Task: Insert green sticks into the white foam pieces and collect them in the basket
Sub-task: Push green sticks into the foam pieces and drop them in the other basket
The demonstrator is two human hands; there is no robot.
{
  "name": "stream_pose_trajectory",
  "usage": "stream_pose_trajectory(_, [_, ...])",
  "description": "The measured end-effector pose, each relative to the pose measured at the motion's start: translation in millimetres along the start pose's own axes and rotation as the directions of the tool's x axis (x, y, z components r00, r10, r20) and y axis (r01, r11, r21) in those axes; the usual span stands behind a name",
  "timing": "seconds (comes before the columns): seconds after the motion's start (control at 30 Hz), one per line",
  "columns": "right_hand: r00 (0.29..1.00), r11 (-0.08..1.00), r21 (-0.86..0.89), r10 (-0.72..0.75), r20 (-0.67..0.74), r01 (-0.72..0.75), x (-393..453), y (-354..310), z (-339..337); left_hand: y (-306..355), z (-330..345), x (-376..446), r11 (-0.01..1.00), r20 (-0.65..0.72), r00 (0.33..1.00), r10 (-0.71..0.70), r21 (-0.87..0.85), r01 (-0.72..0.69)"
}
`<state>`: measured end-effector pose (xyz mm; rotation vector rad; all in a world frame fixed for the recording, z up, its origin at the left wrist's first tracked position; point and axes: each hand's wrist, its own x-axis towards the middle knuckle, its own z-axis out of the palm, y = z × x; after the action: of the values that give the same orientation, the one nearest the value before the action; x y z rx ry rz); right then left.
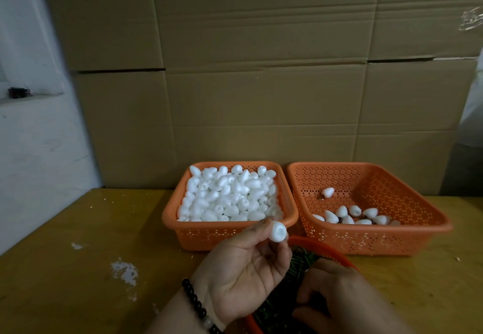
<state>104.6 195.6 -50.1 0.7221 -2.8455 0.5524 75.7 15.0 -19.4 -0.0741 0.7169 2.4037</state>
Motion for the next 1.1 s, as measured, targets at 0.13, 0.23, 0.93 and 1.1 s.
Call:
stream_pose_trajectory(0.13, [0.999,0.999,0.015,0.04,0.0,-0.04,0,-1,-4,0,-1,0,1.0,-0.032,0.999,0.021,0.023,-0.02])
stream_pose_trajectory(0.23, [0.997,0.997,0.037,0.068,-0.025,-0.067,0,-2,-6,1,-1,1,0.999,-0.073,0.997,0.028,0.044,-0.025])
stream_pose_trajectory(0.93, [0.823,0.958,0.286,0.151,-0.547,0.014,-5,-10,-17,0,-2,0,0.998,-0.028,0.999,0.036,0.053,-0.034])
stream_pose_trajectory(1.1, [0.785,0.941,0.331,0.152,-0.6,0.071,-5,-9,-15,-1,-1,1,0.999,-0.078,0.997,0.006,0.05,-0.002])
